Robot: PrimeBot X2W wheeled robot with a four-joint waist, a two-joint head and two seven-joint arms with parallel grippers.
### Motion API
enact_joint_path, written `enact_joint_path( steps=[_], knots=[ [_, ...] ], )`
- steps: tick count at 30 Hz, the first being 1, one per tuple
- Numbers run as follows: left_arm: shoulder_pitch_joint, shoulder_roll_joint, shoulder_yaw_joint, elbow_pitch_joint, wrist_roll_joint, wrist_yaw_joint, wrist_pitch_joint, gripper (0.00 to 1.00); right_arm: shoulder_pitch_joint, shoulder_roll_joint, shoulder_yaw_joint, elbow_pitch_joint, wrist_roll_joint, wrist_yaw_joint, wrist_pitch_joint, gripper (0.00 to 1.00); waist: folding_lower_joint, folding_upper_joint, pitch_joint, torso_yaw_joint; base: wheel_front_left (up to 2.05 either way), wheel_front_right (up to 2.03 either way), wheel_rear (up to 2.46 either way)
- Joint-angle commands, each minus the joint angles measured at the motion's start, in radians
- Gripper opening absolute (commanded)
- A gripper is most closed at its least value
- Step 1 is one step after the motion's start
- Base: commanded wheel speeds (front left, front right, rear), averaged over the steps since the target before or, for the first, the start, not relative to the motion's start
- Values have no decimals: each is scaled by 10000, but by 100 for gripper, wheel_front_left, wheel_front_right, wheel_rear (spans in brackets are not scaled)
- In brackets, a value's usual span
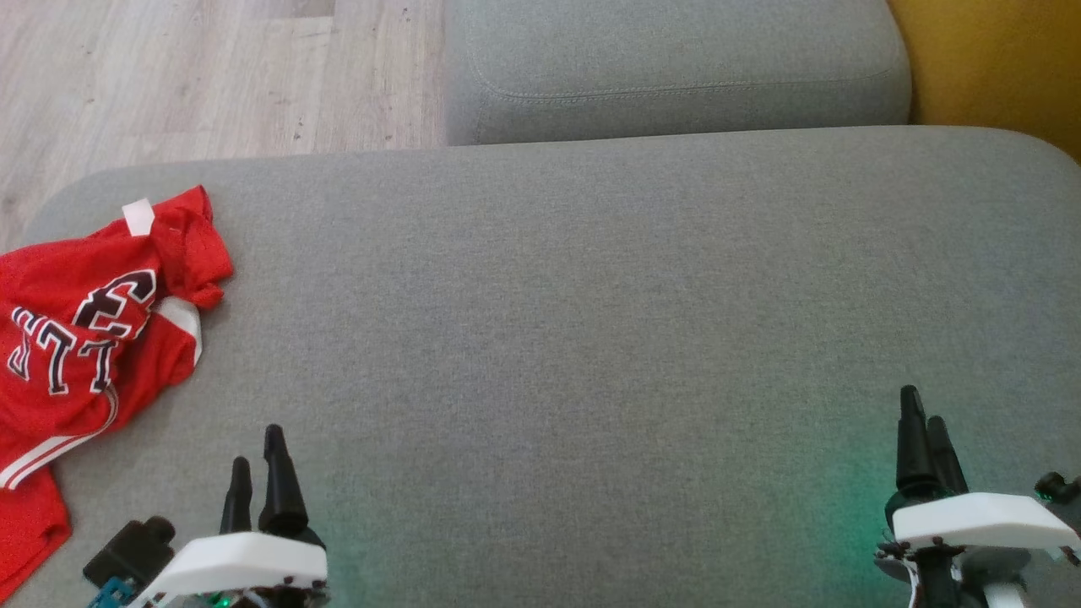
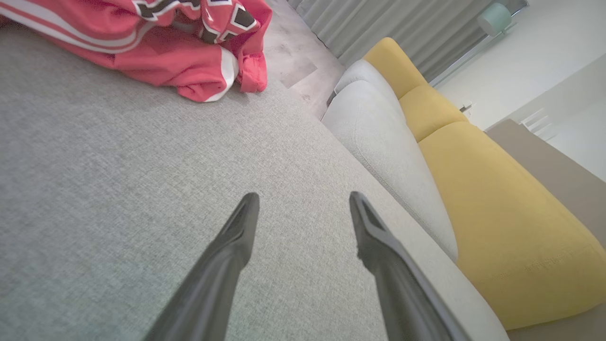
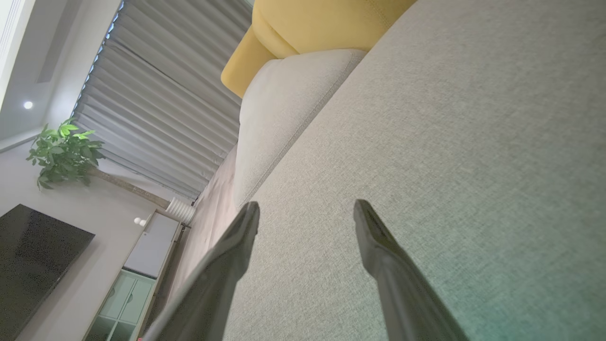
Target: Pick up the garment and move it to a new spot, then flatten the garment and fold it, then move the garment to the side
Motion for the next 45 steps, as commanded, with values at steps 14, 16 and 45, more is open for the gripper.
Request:
enact_joint_path(
  steps=[14, 16, 45],
  knots=[
    [-306, 251, -280, -520, 1968, 219, -510, 100, -614, -66, 380, -507, -1822, 49, -444, 100, 0, -1, -15, 15, 0, 0, 0],
    [-308, 260, -327, -538, 2210, 247, -569, 100, -618, -67, 407, -525, -2050, 50, -490, 100, 0, -1, -16, 18, 0, 0, 0],
    [-215, 489, -877, -551, 5445, 718, -1420, 100, -566, -84, 725, -804, -5497, 69, -903, 100, 0, -1, -174, 67, 0, 0, 0]
  ],
)
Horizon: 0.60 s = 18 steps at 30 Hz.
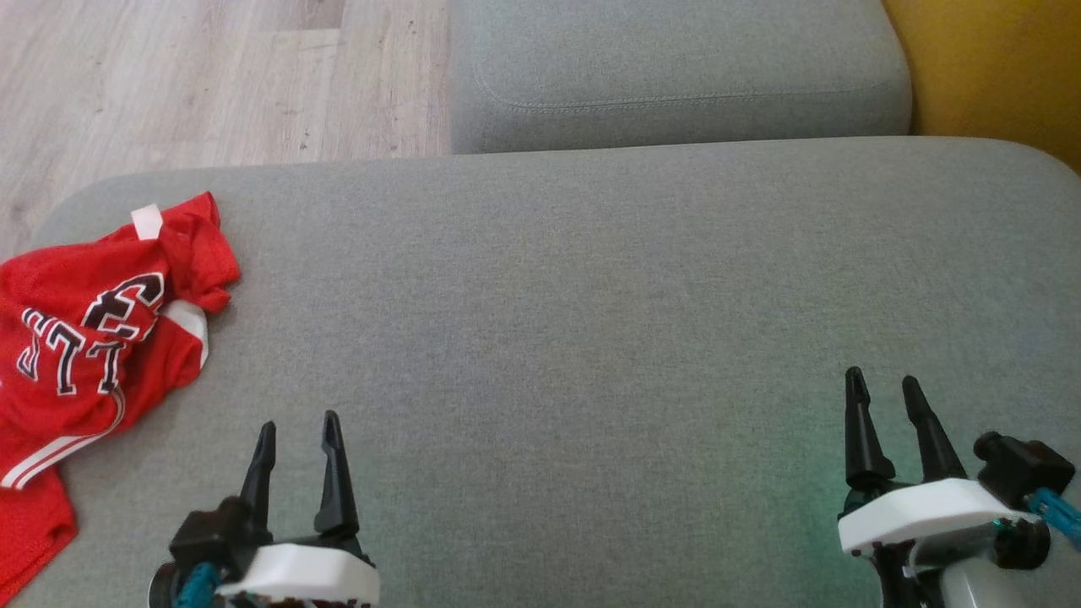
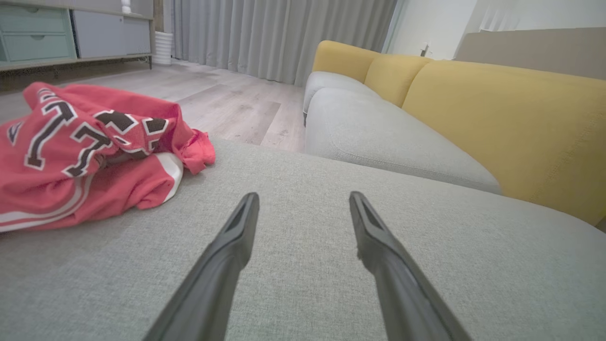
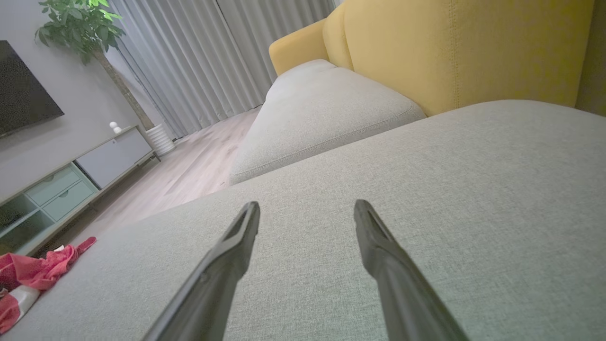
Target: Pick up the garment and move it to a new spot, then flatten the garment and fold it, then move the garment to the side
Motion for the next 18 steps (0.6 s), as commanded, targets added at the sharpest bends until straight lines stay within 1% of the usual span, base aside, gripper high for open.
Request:
enact_joint_path(
  steps=[1, 8, 18],
  knots=[
    [-233, 171, 223, -359, 297, 104, -141, 100, -451, -82, 178, -385, -320, 67, -137, 100, 0, 0, -4, 2, 0, 0, 0],
    [-258, 257, 141, -361, 978, 274, -335, 100, -409, -86, 94, -435, -1113, 72, -219, 100, 0, 0, -8, 24, 0, 0, 0],
    [-228, 282, 168, -462, 1599, 431, -605, 100, -424, -92, 104, -509, -2099, 78, -517, 100, 0, 0, -32, 68, 0, 0, 0]
  ],
)
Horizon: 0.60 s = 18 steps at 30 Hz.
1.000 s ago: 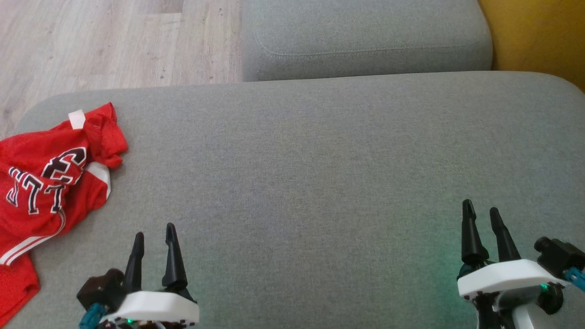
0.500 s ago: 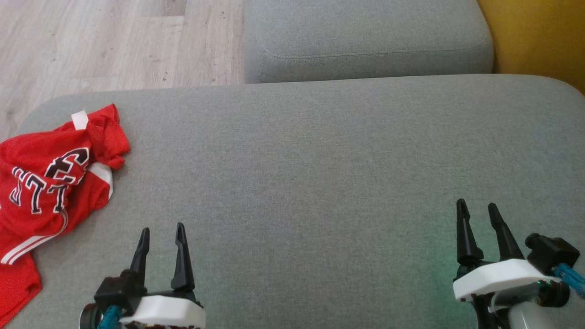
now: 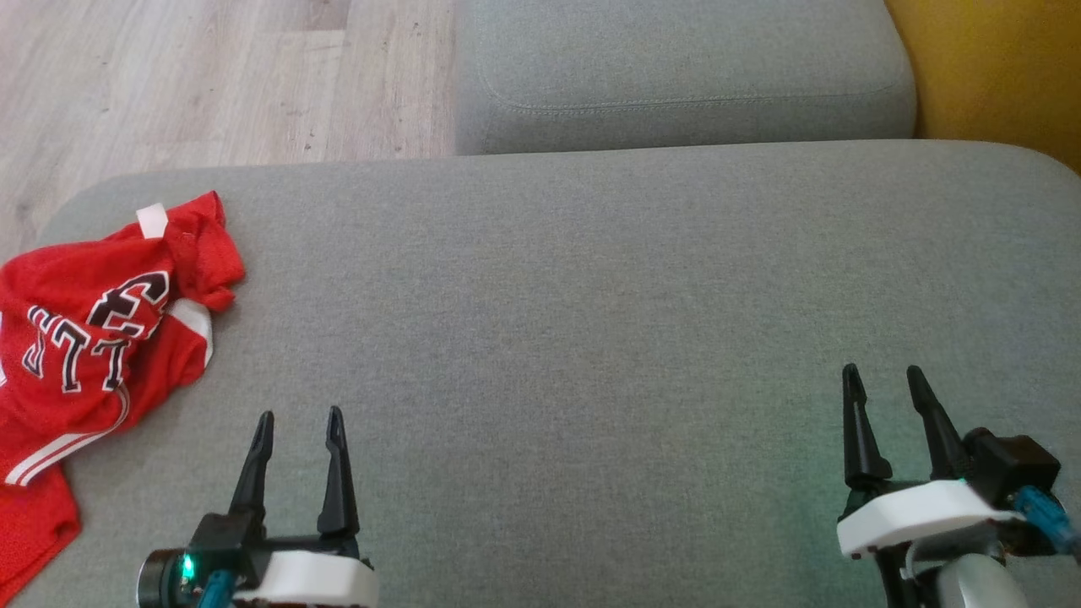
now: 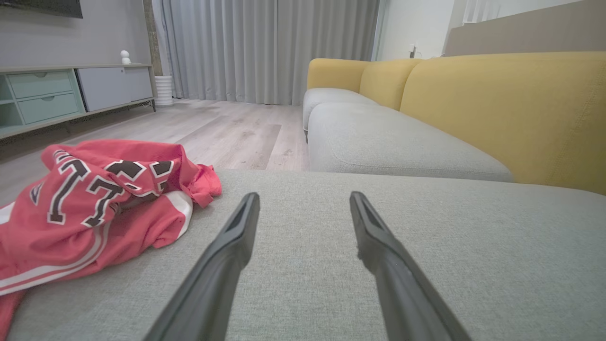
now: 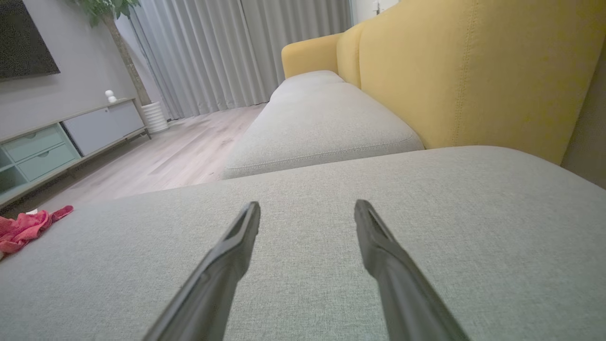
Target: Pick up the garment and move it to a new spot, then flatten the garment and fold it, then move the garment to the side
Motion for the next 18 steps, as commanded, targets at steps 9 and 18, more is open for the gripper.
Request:
enact_joint_path(
  steps=[9, 18],
  knots=[
    [-226, 196, 198, -381, 139, 81, -95, 100, -399, -93, 226, -369, -251, 79, -193, 100, 0, 0, 3, -5, 0, 0, 0],
    [-241, 235, 137, -432, 84, 113, -60, 100, -346, -93, 196, -376, -200, 79, -189, 100, 0, 0, 30, 79, 0, 0, 0]
  ],
)
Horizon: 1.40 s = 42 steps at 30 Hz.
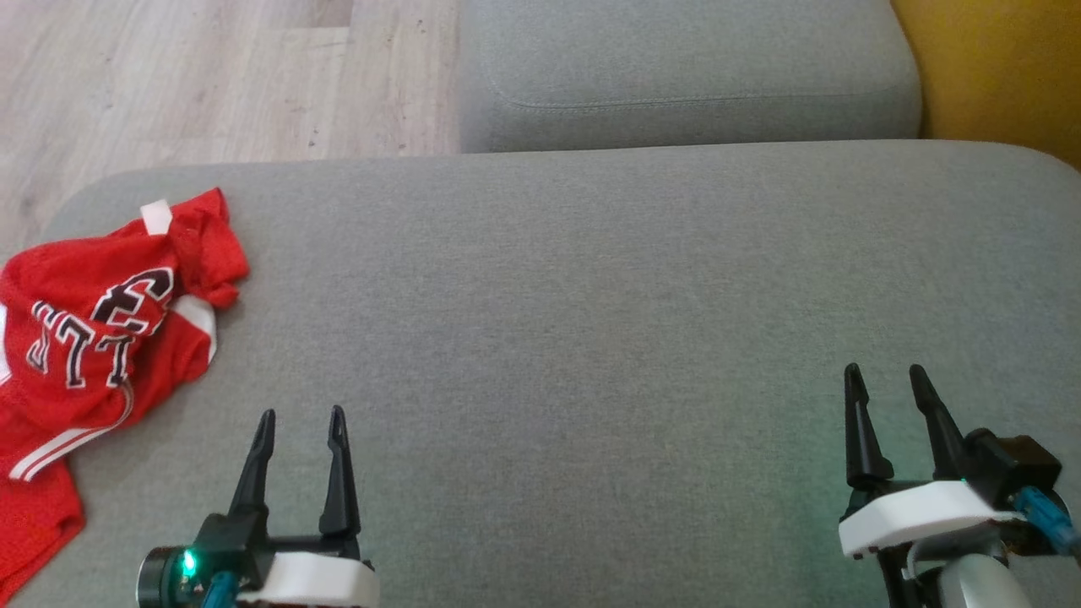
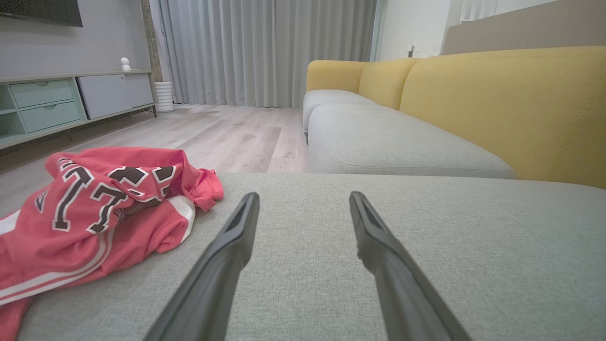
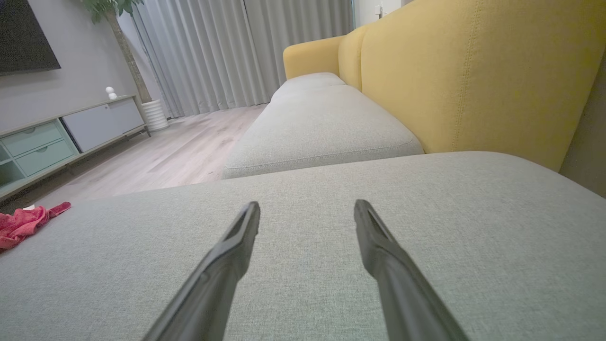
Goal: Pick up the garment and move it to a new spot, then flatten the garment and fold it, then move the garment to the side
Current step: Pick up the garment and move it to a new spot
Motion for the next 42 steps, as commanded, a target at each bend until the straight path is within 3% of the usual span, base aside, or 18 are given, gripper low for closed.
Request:
enact_joint_path(
  steps=[1, 6, 18, 24, 36, 42],
  knots=[
    [-267, 132, 234, -361, -36, 48, -5, 100, -337, -91, 232, -357, -26, 79, -122, 100, 0, -1, 3, 98, 0, 0, 0],
    [-316, 141, 187, -336, -29, 102, -3, 100, -231, -91, 210, -447, -61, 79, -81, 100, 0, -1, -3, 766, 0, 0, 0],
    [-55, 479, 239, -492, 34, 336, 273, 100, -83, -91, 300, -451, -4, 79, -74, 100, 0, -1, -13, 3628, 0, 0, 0],
    [204, 621, 261, -817, 75, 526, 538, 100, -116, -91, 455, -381, 39, 79, -67, 100, 0, -1, -23, 4643, 0, 0, 0],
    [674, 629, 402, -1558, -144, 848, 792, 100, -448, -91, 839, -191, 29, 79, -65, 100, 0, -1, 193, 4850, 0, 0, 0],
    [-175, 750, 722, -2060, -1063, 385, 1799, 100, -371, -91, 599, -307, 2, 79, -99, 100, 0, -1, 395, 4871, 0, 0, 0]
  ],
)
